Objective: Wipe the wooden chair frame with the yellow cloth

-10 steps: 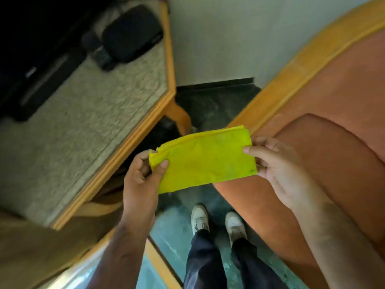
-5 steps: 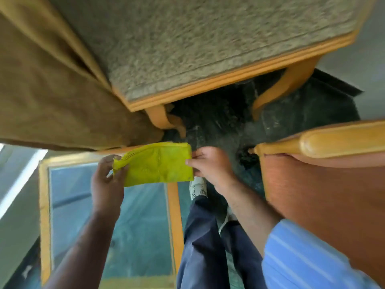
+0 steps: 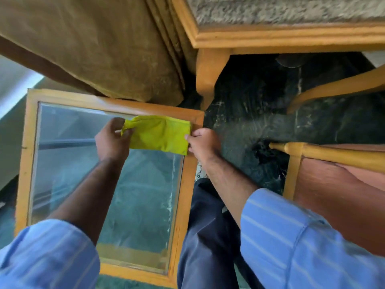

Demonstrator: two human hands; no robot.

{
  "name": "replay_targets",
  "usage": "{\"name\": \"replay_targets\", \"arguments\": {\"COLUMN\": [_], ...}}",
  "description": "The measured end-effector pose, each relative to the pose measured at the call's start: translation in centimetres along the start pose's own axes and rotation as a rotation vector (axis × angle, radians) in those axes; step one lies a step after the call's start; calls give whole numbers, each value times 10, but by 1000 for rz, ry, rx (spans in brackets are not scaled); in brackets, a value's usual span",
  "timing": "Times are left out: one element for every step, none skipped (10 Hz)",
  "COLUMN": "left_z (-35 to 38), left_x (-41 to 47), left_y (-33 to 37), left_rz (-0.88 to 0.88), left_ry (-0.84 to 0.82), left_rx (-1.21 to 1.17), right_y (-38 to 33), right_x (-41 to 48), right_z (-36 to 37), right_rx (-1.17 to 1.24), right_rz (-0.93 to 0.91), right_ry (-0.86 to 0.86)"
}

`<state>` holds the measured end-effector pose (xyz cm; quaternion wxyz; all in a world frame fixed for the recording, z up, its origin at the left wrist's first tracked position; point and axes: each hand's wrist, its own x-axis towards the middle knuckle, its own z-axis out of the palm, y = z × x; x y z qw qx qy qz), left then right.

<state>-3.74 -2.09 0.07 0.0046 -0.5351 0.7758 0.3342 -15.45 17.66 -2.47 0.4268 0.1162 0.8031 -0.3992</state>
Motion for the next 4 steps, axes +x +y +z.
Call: {"name": "replay_targets", "arguments": {"left_z": [12, 13, 12, 4], "left_x": [14, 17, 10, -5], "left_y": [-7, -7, -3, 0], "left_rz": [7, -3, 59, 193], "left_ry": [-46, -131, -118, -55], "left_rx": [182, 368, 552, 645], "right_y": [5, 6, 0, -8], "right_x": [11, 14, 6, -6], "right_z": [3, 0, -7, -10], "right_rx": [-127, -286, -583, -817], "right_rz": [-37, -111, -329, -577], "right_ry": [70, 91, 248, 238]}}
